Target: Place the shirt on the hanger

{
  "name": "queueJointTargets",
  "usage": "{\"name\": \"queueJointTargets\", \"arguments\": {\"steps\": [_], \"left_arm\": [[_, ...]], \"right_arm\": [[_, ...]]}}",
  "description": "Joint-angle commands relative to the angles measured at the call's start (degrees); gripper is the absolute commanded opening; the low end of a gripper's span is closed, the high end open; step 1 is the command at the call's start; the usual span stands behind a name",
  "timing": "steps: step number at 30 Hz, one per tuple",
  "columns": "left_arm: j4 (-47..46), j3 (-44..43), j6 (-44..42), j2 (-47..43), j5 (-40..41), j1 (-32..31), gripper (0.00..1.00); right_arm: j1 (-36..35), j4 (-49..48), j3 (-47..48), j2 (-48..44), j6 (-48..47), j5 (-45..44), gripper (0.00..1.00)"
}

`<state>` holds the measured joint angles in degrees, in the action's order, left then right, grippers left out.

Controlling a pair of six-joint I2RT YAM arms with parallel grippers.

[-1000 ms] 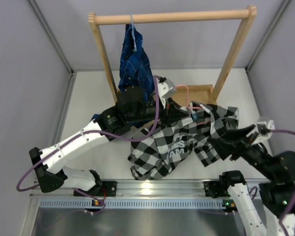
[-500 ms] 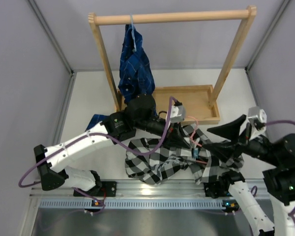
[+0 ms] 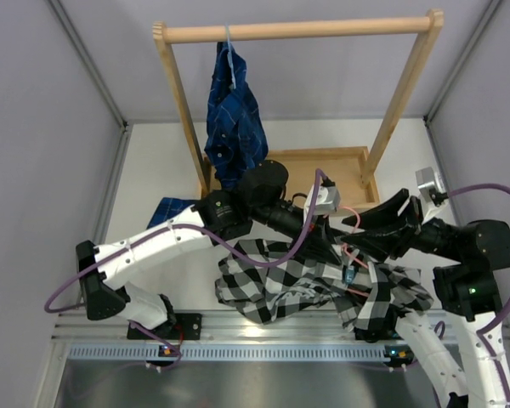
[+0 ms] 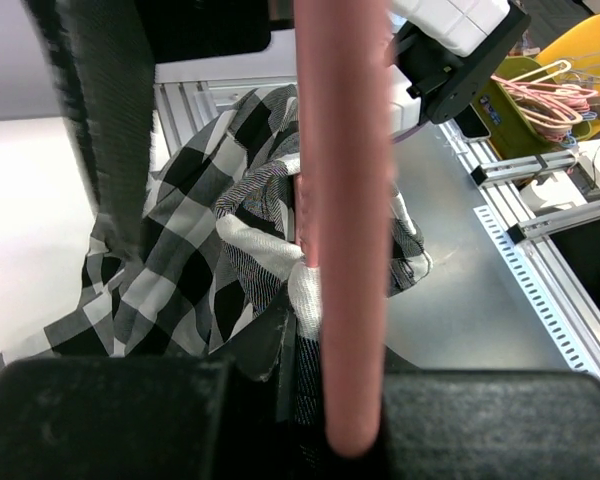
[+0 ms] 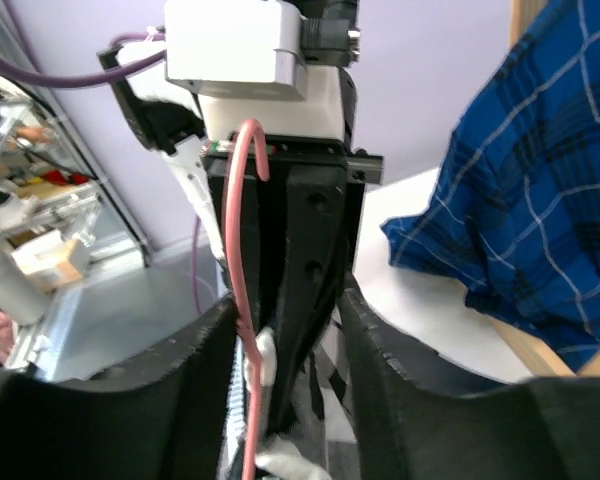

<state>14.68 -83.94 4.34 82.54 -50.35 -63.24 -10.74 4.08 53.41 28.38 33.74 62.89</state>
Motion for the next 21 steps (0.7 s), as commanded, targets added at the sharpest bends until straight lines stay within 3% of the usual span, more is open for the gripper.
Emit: {"name": "queueJointTargets", "arguments": {"steps": [1,3,7,8,10,13,14,19,21], "left_arm": [[-3.5,-3.9,0.1,0.3,-2.7,-0.7,0.0],[-3.5,-4.4,0.3,0.9,-2.5,-0.7,0.0],[-3.5,-5.5,0.4,1.2,-1.6,-0.9,0.0],[-3.5,-6.0,0.2,1.1,-0.3,-1.2,0.0],[-3.5,-6.1,-0.6,0.4,1.4,-1.2,0.06],[-3.5,-5.1,-1.7,-2.3,8.7,-1.2,0.54],[-3.5,-4.6,-2.0,-3.3,14.9,-1.2,0.98],[-4.1,5.3,-3.2,-14.6,36.1,-1.2,0.98],[-6.4,10.4,-2.3,-23.5,43.9,-1.2,0.98]], "right_arm": [[-0.7,-8.7,-0.8,-0.4,2.7,2.0,0.41],[-0.8,-9.5,-1.0,-0.4,2.7,2.0,0.29],[-1.1,-10.9,-1.2,0.2,3.4,2.1,0.17],[-1.1,-11.0,-1.2,0.2,3.4,2.0,0.04],[-1.2,-10.7,-1.4,-0.2,2.6,0.5,0.0],[-1.1,-8.3,-1.4,-1.5,-0.1,-2.1,0.0],[-1.2,-6.4,-0.7,-1.7,-1.7,-2.7,0.0],[-1.1,6.1,5.6,-2.9,-9.6,-9.4,0.0],[-1.2,9.0,6.5,-3.7,-9.6,-12.7,0.0]]}}
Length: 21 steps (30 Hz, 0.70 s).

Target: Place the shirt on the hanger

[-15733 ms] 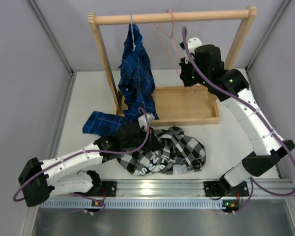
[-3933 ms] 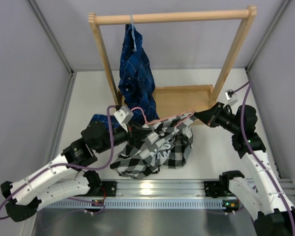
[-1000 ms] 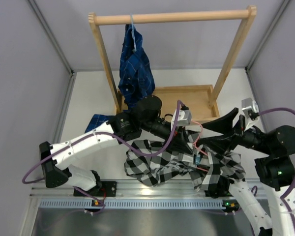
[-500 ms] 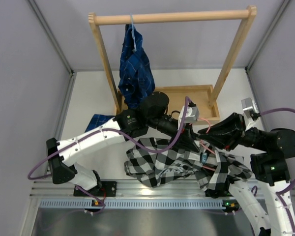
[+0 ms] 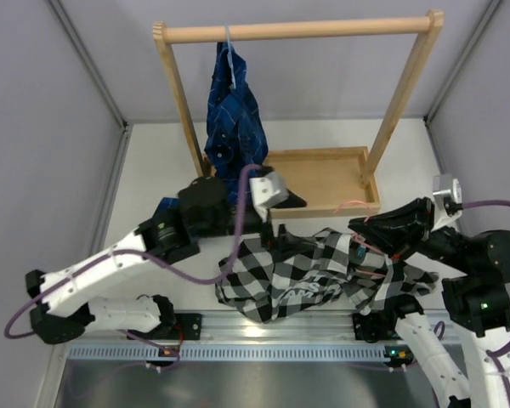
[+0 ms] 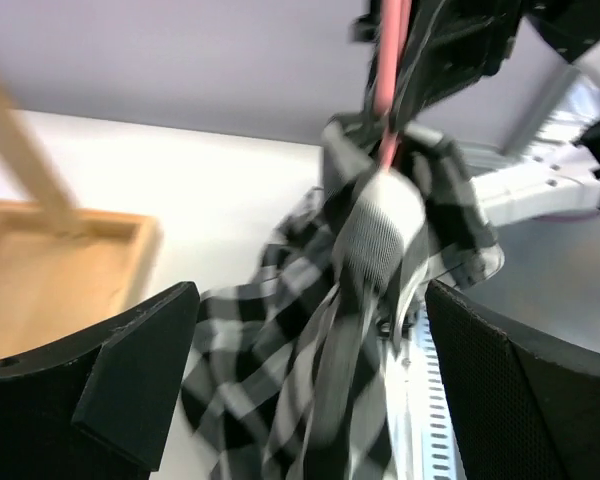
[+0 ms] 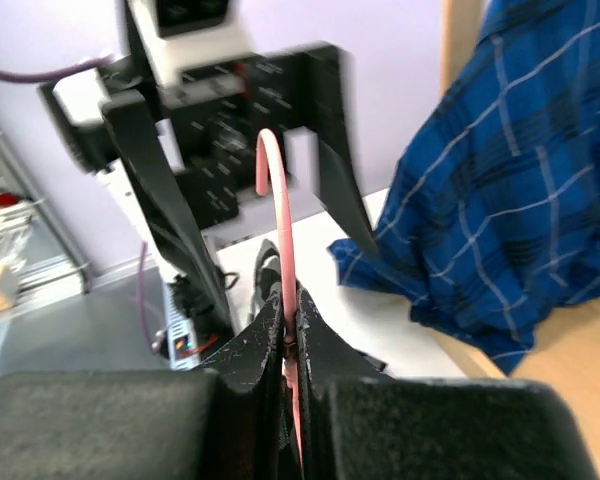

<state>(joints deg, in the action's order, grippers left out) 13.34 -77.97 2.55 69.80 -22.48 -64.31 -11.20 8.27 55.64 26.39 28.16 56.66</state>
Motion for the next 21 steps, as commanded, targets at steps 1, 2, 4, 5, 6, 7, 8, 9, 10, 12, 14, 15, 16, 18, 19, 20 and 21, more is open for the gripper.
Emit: {"name": "queueJointTargets", "arguments": {"steps": [1,2,4,5,6,7,8,9,10,12,14,15,16,18,19,20,21], "left_arm": [[-8.4,10.5,0.7,-14.0,18.1,-0.1,0.98],[-10.1,13.5,1.5,-20.6,20.2,-0.1,0.98],[-12.6,19.4,5.0,-26.5,26.6,-0.1,0.98],[-14.6,24.7,6.1,-29.2,28.3,-0.1,0.98],[-14.6,27.0,7.1,-33.3,29.6,-0.1,0.98],[-14.5,29.1,8.9,-35.1,31.8,-0.1,0.98],[-14.1,32.9,9.6,-36.5,32.1,-0.1,0.98],[-13.6,34.5,10.2,-37.7,31.8,-0.1,0.98],[-13.6,35.8,11.2,-39.6,31.2,-0.1,0.98],[-11.9,39.0,12.0,-41.2,27.1,-0.1,0.98],[-12.5,40.6,12.2,-42.9,24.0,-0.1,0.98],[-12.8,41.8,11.9,-43.2,24.0,-0.1,0.98],[-14.6,42.2,11.8,-43.2,24.5,-0.1,0.98],[-15.1,42.6,11.8,-42.2,28.6,-0.1,0.96],[-15.2,42.5,11.5,-41.4,29.9,-0.1,0.92],[-15.2,42.3,11.4,-39.5,31.2,-0.1,0.68],[-15.2,42.0,11.1,-38.3,31.4,-0.1,0.47]], "right_arm": [[-0.7,5.4,4.9,-1.9,-4.1,-7.4,0.0],[-0.7,5.9,5.3,-2.0,-4.3,-8.1,0.0],[-0.6,8.1,7.0,-2.0,-5.7,-10.4,0.0],[-0.7,8.9,7.8,-2.0,-6.0,-11.4,0.0],[-0.7,10.3,8.6,-1.8,-6.5,-13.3,0.0],[-0.7,10.8,10.3,-1.6,-6.7,-14.1,0.0],[-0.7,11.4,11.2,-1.3,-6.9,-15.0,0.0],[-0.7,12.2,12.2,-0.7,-7.0,-16.7,0.0],[-0.7,13.8,14.1,-0.2,-7.0,-17.7,0.0],[-0.7,15.4,16.2,1.3,-7.2,-19.2,0.0],[-0.7,16.6,18.4,2.1,-7.3,-18.8,0.0],[-0.8,16.6,19.4,2.5,-7.2,-18.2,0.0],[-0.7,16.6,19.8,2.7,-7.2,-18.0,0.0],[-0.7,16.6,20.5,2.9,-6.6,-17.5,0.0],[-0.7,16.6,21.2,2.9,-6.5,-17.1,0.0],[-0.7,16.6,21.4,3.0,-6.5,-16.9,0.0],[-0.7,16.6,21.7,2.9,-6.5,-16.8,0.0]]}}
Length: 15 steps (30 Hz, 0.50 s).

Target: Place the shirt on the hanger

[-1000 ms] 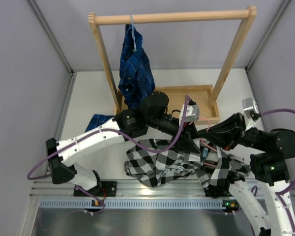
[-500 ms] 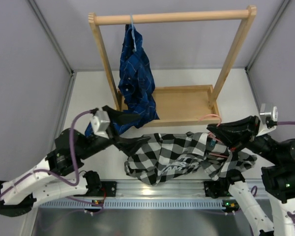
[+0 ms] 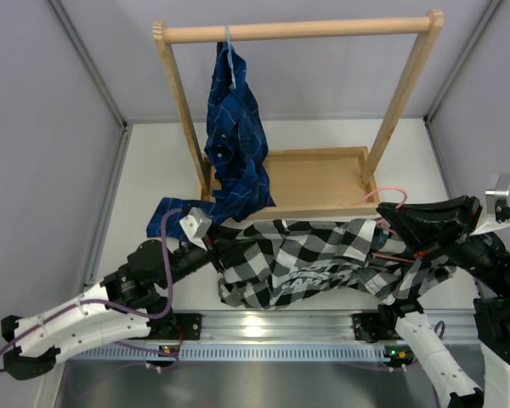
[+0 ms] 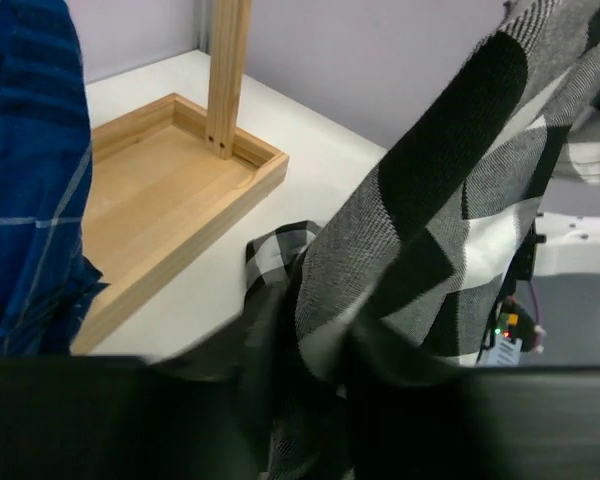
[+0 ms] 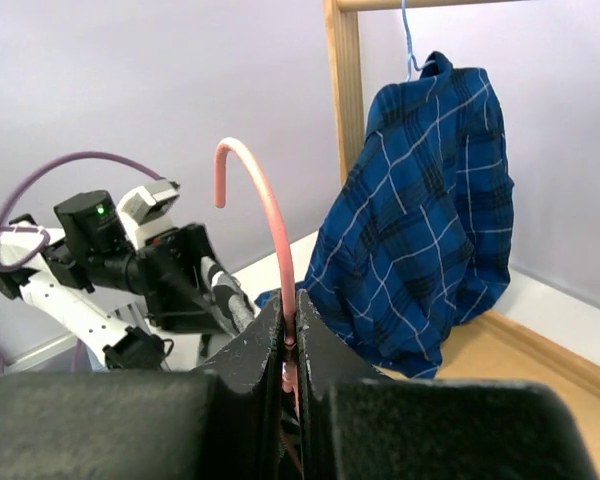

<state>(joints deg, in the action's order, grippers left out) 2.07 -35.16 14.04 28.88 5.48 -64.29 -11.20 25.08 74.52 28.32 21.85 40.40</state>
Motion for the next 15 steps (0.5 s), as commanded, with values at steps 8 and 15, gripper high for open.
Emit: {"name": "queueJointTargets", "arguments": {"steps": [8,15], "left_arm": [[4.9,-1.6,14.7,3.5,38.7,-0.1,0.0],[6.7,1.9,19.0,-1.8,42.1,-0.1,0.0]], "right_arm": [[-0.7,5.8,3.0,-0.6,-4.6,-14.6,0.0],[-0.8,5.8,1.1,0.0,-4.5,-16.3,0.0]]}}
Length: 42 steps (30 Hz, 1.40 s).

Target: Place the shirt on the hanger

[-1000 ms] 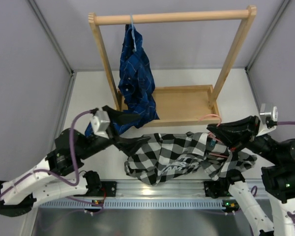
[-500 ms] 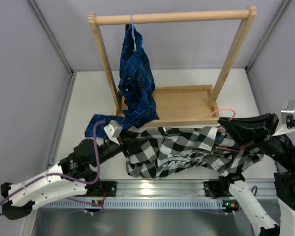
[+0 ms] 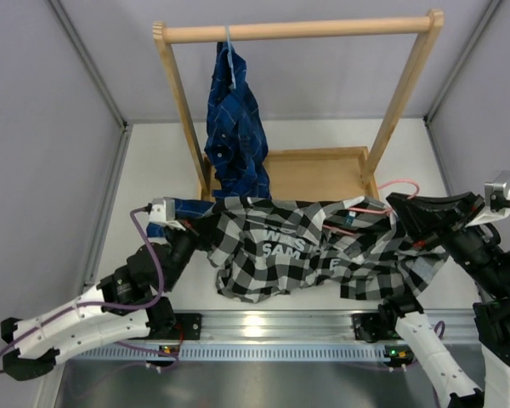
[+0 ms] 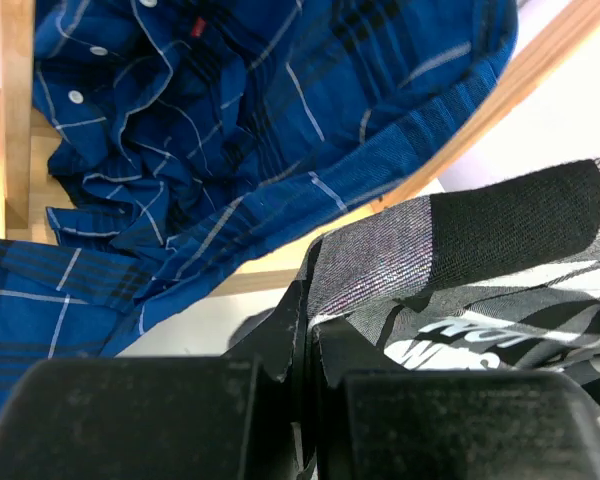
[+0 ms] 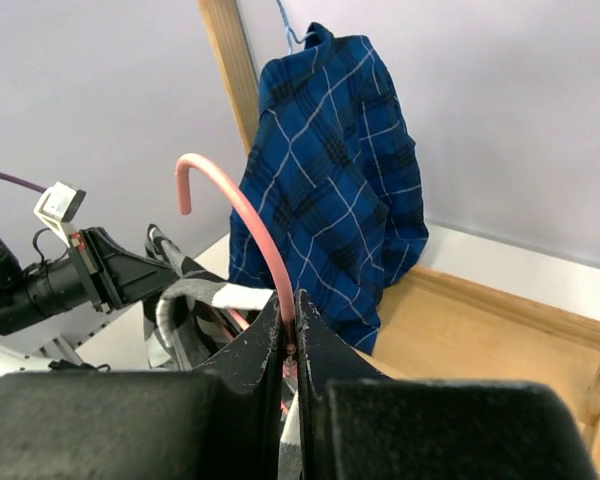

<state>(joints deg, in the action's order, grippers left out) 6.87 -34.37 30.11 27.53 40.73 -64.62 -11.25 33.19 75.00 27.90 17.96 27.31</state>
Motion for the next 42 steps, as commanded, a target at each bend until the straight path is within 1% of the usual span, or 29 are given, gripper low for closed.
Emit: {"name": "queueJointTargets", "arguments": {"steps": [1,2,4,7,8,9,11,12,14,16,18,19,20,21,22,23,24,25,26,27,31,32,33,36,38,39,40,41,42], "left_arm": [[1.3,1.1,2.4,0.6,5.5,0.2,0.0],[1.0,0.7,2.2,1.3,3.0,0.2,0.0],[0.0,-1.0,0.5,3.2,-0.3,0.2,0.08],[0.2,-4.6,-3.4,6.7,-6.9,0.2,0.58],[0.2,-5.6,-4.8,7.5,-9.1,0.2,0.92],[0.2,-6.7,-7.8,7.5,-14.4,0.2,0.98],[0.1,-10.2,-10.6,7.5,-20.7,0.2,0.98],[0.1,-11.6,-13.2,8.0,-26.3,0.2,0.98],[0.8,-16.9,-15.8,8.9,-30.7,0.2,0.98],[1.5,-20.6,-19.3,10.8,-36.7,0.2,0.98],[4.0,-27.7,-22.5,13.2,-40.4,0.2,0.98],[5.4,-30.4,-23.7,17.0,-45.4,0.2,0.98],[9.2,-36.4,-26.2,19.5,-47.8,0.2,0.98],[11.9,-39.9,-27.5,22.4,-50.5,0.2,0.98],[15.1,-43.6,-29.0,28.5,-53.0,0.2,0.98],[18.5,-47.2,-30.6,31.7,-57.9,0.2,0.98],[25.1,-53.5,-34.7,34.6,-60.1,0.1,0.98],[28.2,-56.2,-36.7,37.3,-62.1,0.0,0.98],[30.5,-58.4,-38.3,41.8,-65.5,0.0,0.98],[33.9,-61.3,-40.7,43.5,-67.1,0.0,0.98],[36.1,-62.1,-45.6,46.9,-76.4,-0.1,0.92],[36.1,-61.8,-47.1,46.8,-77.5,0.0,0.9],[36.0,-61.5,-47.8,46.8,-79.3,0.0,0.84],[36.0,-60.3,-49.9,47.0,-82.6,0.0,0.77],[35.9,-60.6,-49.7,48.2,-82.7,0.0,0.68],[36.0,-60.8,-49.7,49.0,-82.8,0.0,0.63],[35.9,-61.1,-49.7,50.6,-82.7,0.0,0.49],[35.9,-61.8,-49.5,51.5,-82.4,0.0,0.41],[36.0,-62.1,-49.2,52.2,-82.1,0.0,0.36]], "right_arm": [[-0.6,-2.8,0.5,0.9,-0.2,-2.6,0.0],[-0.6,-3.2,0.4,1.3,0.1,-2.4,0.0],[-0.7,-4.1,0.0,2.0,1.0,-2.2,0.0],[-0.6,-5.2,0.7,2.8,1.0,-0.7,0.0],[-0.7,-5.0,1.0,3.0,0.7,0.2,0.0],[-0.6,-4.7,1.5,3.7,0.0,1.6,0.0],[-0.6,-4.1,1.8,4.1,-0.5,2.2,0.0],[-0.6,-3.5,1.9,4.4,-0.9,2.7,0.0],[-0.7,-3.0,1.7,4.6,-1.4,3.1,0.0],[-0.7,-2.4,1.0,4.1,-1.5,3.4,0.0],[-0.7,-2.4,0.4,3.3,-1.9,4.5,0.0],[-0.7,-2.1,0.5,3.1,-2.0,4.9,0.0],[-0.7,-1.7,1.0,3.1,-2.3,5.8,0.0],[-0.7,-1.1,1.5,3.2,-2.6,6.4,0.0],[-0.7,0.1,1.8,3.3,-2.7,6.9,0.0],[-0.7,0.5,2.1,3.3,-2.8,7.4,0.0],[-0.7,0.5,2.3,2.8,-2.8,8.1,0.0],[-0.7,0.6,2.1,2.5,-2.8,8.5,0.0],[-0.6,0.5,1.9,2.0,-2.7,9.0,0.0],[-0.6,0.5,1.6,1.8,-2.6,10.3,0.0],[-0.7,1.4,1.5,1.5,-3.0,12.8,0.0],[-0.7,1.9,1.7,1.4,-3.4,13.0,0.0],[-0.7,2.0,1.9,1.4,-3.5,13.3,0.0],[-0.6,1.7,1.4,1.5,-3.2,17.3,0.0],[-0.6,0.7,0.5,1.3,-2.2,19.6,0.0],[-0.7,0.1,-0.5,1.1,-1.9,20.8,0.0],[-0.7,-1.6,-1.0,0.8,-1.3,21.0,0.0],[-0.7,-2.5,-1.5,0.2,-0.1,21.2,0.0],[-0.6,-3.6,-2.5,0.1,0.5,21.7,0.0]]}}
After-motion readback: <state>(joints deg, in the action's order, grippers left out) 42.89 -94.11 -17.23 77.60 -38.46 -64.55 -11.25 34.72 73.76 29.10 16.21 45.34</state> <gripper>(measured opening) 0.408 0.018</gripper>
